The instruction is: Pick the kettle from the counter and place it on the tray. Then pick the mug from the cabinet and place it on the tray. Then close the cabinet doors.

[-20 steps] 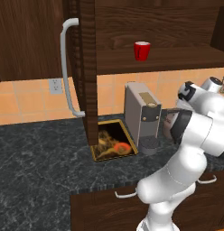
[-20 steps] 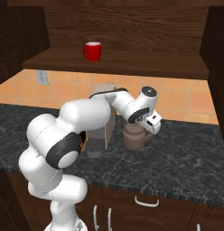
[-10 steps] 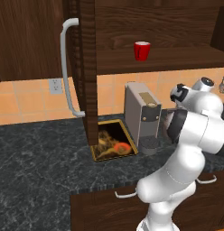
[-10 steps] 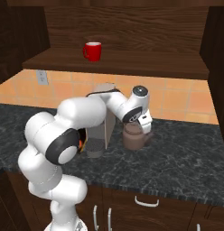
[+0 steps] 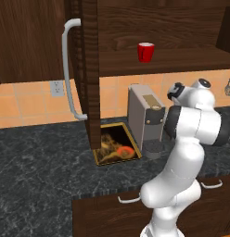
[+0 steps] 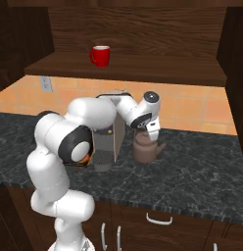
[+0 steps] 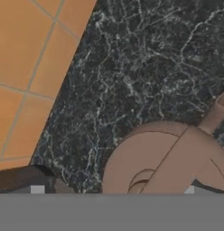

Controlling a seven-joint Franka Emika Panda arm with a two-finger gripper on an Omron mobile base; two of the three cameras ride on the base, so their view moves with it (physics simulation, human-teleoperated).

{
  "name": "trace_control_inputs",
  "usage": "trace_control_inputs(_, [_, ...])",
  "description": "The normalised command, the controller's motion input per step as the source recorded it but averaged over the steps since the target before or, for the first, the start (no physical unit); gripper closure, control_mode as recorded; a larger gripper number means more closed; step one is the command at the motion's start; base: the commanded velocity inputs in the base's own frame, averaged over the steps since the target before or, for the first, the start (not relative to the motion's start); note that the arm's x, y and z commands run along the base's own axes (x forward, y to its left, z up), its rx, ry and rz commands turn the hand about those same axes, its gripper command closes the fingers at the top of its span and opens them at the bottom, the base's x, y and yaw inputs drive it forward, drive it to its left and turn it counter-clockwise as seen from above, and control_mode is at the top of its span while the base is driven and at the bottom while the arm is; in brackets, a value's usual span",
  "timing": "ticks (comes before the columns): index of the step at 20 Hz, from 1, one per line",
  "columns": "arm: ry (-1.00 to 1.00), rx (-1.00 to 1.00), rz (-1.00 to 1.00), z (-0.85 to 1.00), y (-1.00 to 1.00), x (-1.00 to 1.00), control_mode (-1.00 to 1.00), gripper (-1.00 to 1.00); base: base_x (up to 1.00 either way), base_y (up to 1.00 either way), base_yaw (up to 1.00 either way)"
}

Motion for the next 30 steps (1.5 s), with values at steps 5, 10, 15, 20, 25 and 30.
trace_control_inputs(5, [0.01,0.12,0.00,-0.22,-0.10,0.28,-1.00,-1.00,0.00,0.00,0.00])
trace_control_inputs(10, [0.01,0.04,0.00,-0.33,-0.01,0.00,-1.00,1.00,0.00,0.00,0.00])
trace_control_inputs(15, [-0.02,0.00,0.00,-0.28,0.00,-0.27,-1.00,1.00,0.00,0.00,0.00])
trace_control_inputs(20, [-0.04,0.00,0.01,-0.45,0.03,-0.97,-1.00,1.00,0.00,0.00,0.00])
trace_control_inputs(25, [-0.23,-0.02,0.14,-0.03,0.21,-1.00,-1.00,1.00,0.00,0.00,0.00])
trace_control_inputs(30, [-0.24,0.00,0.30,0.18,0.28,-0.90,-1.00,1.00,0.00,0.00,0.00])
